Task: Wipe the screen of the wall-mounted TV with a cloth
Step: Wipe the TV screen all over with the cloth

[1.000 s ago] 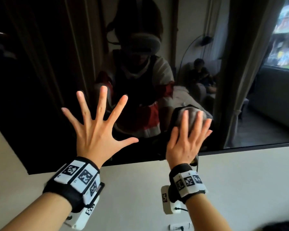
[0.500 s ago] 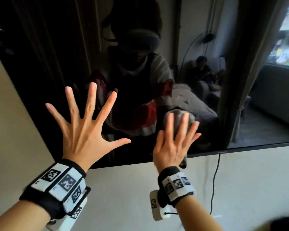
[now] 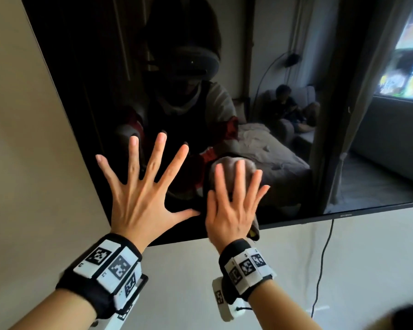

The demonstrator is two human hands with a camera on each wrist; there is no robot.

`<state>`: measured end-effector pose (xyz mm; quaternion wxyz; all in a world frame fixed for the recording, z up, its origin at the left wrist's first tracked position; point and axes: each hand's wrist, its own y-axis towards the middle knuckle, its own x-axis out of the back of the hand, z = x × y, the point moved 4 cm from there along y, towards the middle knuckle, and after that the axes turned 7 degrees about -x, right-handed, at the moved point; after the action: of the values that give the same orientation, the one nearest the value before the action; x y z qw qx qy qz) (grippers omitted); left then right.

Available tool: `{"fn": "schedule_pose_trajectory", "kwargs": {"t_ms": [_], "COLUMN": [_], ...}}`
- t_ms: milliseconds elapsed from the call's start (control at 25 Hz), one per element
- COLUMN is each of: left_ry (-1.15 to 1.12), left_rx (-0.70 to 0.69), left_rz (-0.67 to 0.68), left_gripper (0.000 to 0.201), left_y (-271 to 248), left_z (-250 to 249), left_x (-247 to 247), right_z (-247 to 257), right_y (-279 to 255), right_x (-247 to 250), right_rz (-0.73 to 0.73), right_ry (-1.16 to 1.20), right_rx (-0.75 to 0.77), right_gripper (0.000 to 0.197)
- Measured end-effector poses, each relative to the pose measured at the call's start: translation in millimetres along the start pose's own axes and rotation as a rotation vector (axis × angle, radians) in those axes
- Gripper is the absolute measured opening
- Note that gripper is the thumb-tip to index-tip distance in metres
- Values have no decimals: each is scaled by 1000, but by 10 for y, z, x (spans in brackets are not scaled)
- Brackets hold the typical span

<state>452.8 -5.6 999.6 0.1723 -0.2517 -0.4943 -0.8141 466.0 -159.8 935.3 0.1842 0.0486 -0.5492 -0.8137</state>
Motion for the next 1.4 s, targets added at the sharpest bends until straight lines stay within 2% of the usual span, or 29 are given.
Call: {"fn": "schedule_pose_trajectory", "kwargs": {"t_ms": [40, 80, 120, 240, 280, 320, 400, 440, 480, 600, 640, 680, 760, 800, 840, 960, 1000, 1080, 1160, 1240, 1320, 1400], "left_ry": [-8, -15, -16, -22, -36, -43, -44, -53, -60, -38, -38, -41, -56, -63, -67, -87, -117, -264, -542, -778, -879, -937], "left_rx": [-14, -26, -33, -36, -33, -31, -20, -9, 3, 11, 5, 3, 0, 2, 6, 5, 7, 24, 67, 176, 287, 342], "left_rz": [-5, -10, -10, -6, -10, -9, 4, 9, 14, 20, 19, 21, 15, 14, 13, 30, 35, 3, -83, -211, -298, -321], "left_gripper": [119, 118, 119, 122, 122, 122, 122, 122, 123, 127, 130, 132, 133, 133, 132, 130, 130, 129, 128, 118, 93, 76], "left_y": [-26, -65, -102, -200, -231, -272, -358, -406, -453, -564, -573, -598, -612, -618, -623, -635, -661, -727, -787, -843, -897, -973], "left_z": [26, 57, 103, 281, 321, 352, 409, 436, 475, 596, 605, 637, 654, 648, 646, 650, 655, 642, 568, 507, 496, 507], "left_x": [-7, -10, -10, 3, -2, -12, -34, -58, -84, -132, -148, -163, -187, -196, -204, -229, -243, -259, -233, -259, -307, -373], "right_z": [83, 49, -37, -120, -37, 106, 389, 416, 388, 360, 366, 427, 499, 487, 477, 529, 564, 585, 549, 576, 645, 661], "right_y": [-65, 2, 172, 561, 495, 339, -73, -165, -115, 176, 147, 32, -248, -282, -215, 20, -22, -234, -331, -232, -145, -238], "right_x": [-15, -10, 6, 81, 62, 6, -95, -115, -121, -111, -119, -155, -201, -199, -186, -167, -184, -219, -218, -198, -196, -237], "right_rz": [33, 34, 5, -138, -140, -100, 27, 53, 45, -58, -67, -54, 27, 54, 52, -12, -15, 38, 94, 88, 66, 65], "right_ry": [-11, -34, -42, -20, -17, -26, -71, -104, -102, -16, -15, -34, -97, -116, -108, -40, -51, -102, -114, -79, -63, -84], "right_rx": [131, 191, 158, -207, -204, -97, 242, 359, 385, 104, 76, 148, 428, 518, 523, 345, 370, 557, 679, 642, 578, 592], "right_gripper": [41, 41, 42, 45, 45, 44, 44, 45, 47, 41, 41, 41, 47, 51, 52, 48, 49, 55, 58, 56, 53, 54]}}
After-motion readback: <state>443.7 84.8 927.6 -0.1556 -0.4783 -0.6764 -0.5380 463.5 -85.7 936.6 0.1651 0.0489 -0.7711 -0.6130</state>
